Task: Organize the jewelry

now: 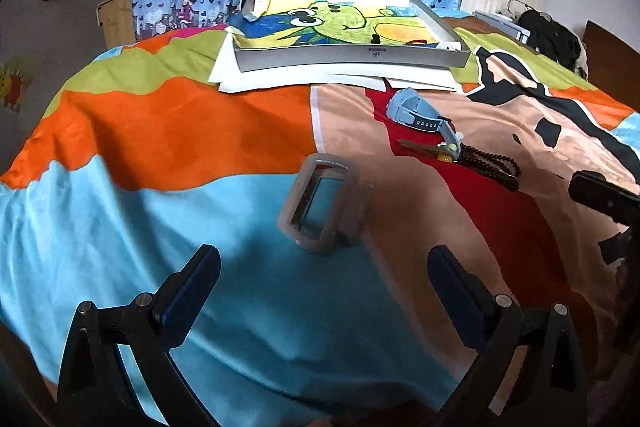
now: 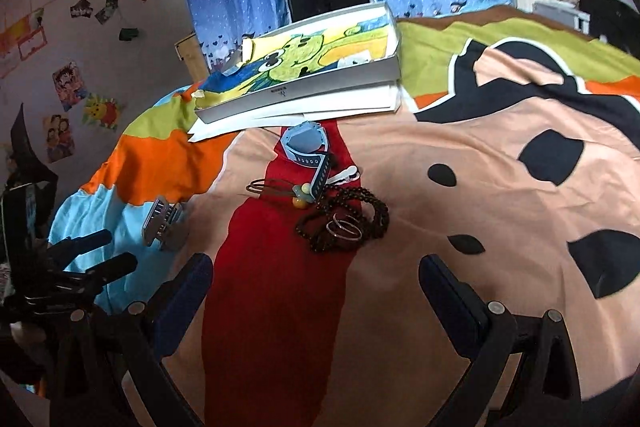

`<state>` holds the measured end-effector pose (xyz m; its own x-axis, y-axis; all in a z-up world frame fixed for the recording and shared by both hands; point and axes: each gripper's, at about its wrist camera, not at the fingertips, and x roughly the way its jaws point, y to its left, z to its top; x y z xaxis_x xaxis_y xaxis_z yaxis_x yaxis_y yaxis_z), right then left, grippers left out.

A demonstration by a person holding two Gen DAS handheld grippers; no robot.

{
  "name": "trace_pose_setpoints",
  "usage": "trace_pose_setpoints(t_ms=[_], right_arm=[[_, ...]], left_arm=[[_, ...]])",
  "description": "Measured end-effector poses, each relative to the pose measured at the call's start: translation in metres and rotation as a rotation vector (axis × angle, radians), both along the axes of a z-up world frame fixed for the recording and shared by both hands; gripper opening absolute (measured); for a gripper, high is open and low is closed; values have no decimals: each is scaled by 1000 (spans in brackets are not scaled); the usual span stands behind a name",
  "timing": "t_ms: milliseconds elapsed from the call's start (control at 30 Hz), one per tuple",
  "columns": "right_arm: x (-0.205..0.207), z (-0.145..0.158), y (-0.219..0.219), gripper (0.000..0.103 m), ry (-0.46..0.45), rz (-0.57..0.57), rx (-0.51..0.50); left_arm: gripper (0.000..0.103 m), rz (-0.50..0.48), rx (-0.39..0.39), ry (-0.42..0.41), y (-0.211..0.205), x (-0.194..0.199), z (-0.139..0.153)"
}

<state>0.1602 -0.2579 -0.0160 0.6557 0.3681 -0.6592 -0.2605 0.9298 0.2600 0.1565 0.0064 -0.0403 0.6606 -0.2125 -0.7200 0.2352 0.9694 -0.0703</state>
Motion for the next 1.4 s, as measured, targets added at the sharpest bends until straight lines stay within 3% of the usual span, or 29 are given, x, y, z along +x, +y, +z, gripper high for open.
trace_pose_setpoints(t_ms=[100, 267, 367, 467, 500, 633, 967, 1400], right_arm=[[13, -3, 1, 102, 7, 22, 17], [37, -11, 7, 81, 26, 60, 32], [50, -15, 9, 68, 32, 60, 38], [62, -19, 9, 47, 51, 45, 41], [65, -21, 9, 44, 56, 38, 39], [73, -30, 9, 28, 100, 17, 21], [63, -43, 7, 11, 163, -9, -4], [34, -28, -9, 7, 157, -8, 65]], left_arm=[[101, -4, 7, 7, -3, 11, -6], [99, 9, -11, 17, 0, 28, -9], [85, 15, -16, 20, 2, 35, -8], [62, 16, -23, 50, 2, 41, -11], [53, 12, -26, 67, 2, 44, -13], [49, -1, -22, 71, -3, 43, -15], [47, -78, -37, 81, -27, 35, -13], [46, -107, -83, 101, -45, 23, -6]])
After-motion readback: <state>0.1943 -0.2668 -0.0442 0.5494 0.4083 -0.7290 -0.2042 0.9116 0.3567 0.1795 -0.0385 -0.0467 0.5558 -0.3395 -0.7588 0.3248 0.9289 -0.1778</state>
